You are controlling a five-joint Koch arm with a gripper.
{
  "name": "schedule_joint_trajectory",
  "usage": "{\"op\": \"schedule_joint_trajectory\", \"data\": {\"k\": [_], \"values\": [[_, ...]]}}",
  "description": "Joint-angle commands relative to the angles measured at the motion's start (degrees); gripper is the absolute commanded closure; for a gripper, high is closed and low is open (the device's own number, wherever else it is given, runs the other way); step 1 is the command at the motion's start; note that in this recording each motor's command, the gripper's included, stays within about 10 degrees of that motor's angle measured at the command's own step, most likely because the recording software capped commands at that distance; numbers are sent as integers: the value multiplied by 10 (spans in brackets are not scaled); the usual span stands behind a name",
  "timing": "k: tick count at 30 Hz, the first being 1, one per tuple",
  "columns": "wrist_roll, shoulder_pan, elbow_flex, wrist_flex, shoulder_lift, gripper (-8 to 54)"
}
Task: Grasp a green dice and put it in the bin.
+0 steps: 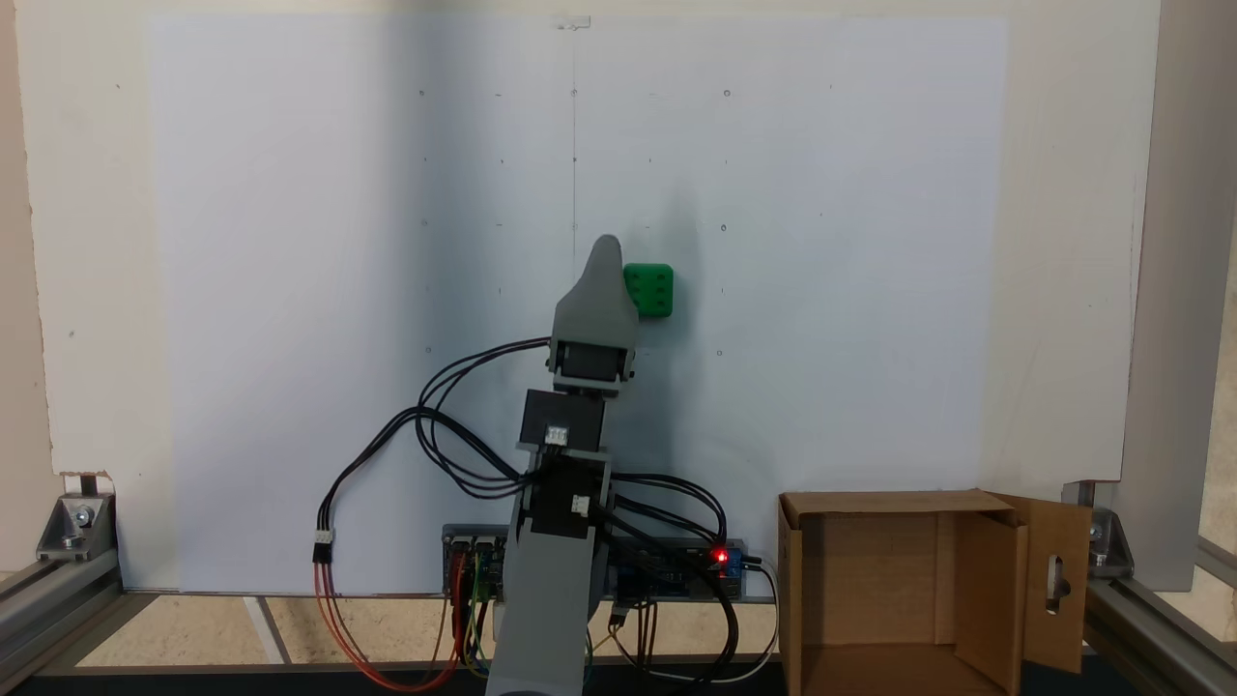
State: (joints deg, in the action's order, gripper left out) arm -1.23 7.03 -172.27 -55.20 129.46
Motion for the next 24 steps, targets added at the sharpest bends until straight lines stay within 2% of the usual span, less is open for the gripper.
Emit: {"op": "schedule_joint_trajectory", "data": {"k": [1, 21, 24], "values": [[24, 0, 66, 91, 62, 15], [21, 26, 465, 841, 62, 25], [21, 20, 529, 949, 61, 10]]}}
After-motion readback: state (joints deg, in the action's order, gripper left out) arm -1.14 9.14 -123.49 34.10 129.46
